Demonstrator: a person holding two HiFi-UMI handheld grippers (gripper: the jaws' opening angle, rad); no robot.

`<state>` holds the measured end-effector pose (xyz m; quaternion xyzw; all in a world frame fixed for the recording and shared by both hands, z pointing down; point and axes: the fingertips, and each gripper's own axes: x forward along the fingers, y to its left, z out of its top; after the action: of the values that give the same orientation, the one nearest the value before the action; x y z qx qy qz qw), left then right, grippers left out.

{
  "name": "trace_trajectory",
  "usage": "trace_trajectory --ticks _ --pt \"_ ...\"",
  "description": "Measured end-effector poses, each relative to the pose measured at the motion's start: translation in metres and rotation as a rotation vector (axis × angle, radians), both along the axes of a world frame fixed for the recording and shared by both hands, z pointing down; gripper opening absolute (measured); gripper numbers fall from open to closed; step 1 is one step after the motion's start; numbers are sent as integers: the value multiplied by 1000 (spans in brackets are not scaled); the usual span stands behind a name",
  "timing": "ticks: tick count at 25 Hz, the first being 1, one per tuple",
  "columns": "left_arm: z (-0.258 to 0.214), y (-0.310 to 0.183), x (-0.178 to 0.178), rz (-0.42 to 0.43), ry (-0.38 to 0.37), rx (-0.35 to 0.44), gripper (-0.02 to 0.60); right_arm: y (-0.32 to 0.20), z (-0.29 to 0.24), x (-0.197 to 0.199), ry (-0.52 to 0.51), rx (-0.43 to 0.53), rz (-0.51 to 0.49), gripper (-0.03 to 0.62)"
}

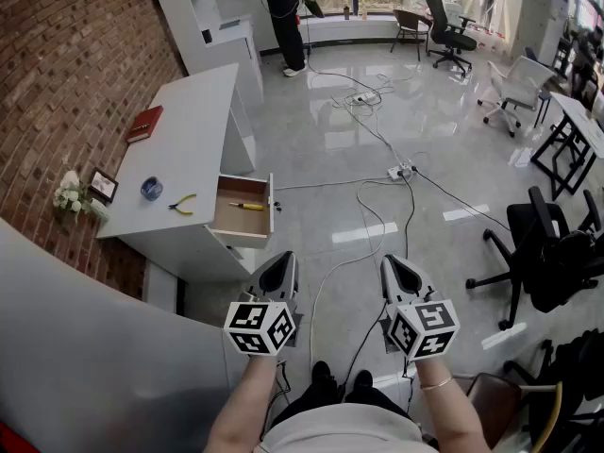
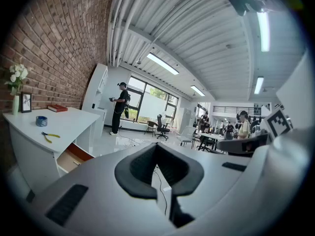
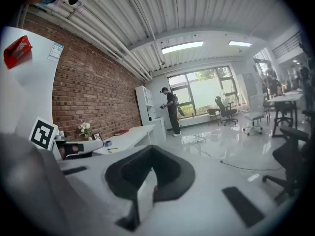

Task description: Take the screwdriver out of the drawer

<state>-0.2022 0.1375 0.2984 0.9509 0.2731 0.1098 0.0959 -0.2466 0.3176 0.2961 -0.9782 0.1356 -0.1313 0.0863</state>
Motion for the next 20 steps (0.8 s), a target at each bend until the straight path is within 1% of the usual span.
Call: trace_trajectory --ticks 4,8,14,16,20 --pt "2 -5 3 47 10 24 -11 -17 4 5 -8 18 -2 2" --pt "6 -17 5 73 9 23 -11 -28 7 9 -5 27 32 2" --pt "12 -32 8 93 -3 16 -11 -37 10 15 -2 9 95 14" --pt "15 -37 10 90 -7 13 -11 -40 13 17 -9 -3 98 18" --pt "20 -41 16 84 -26 -1 -11 -41 15 24 -20 -18 97 49"
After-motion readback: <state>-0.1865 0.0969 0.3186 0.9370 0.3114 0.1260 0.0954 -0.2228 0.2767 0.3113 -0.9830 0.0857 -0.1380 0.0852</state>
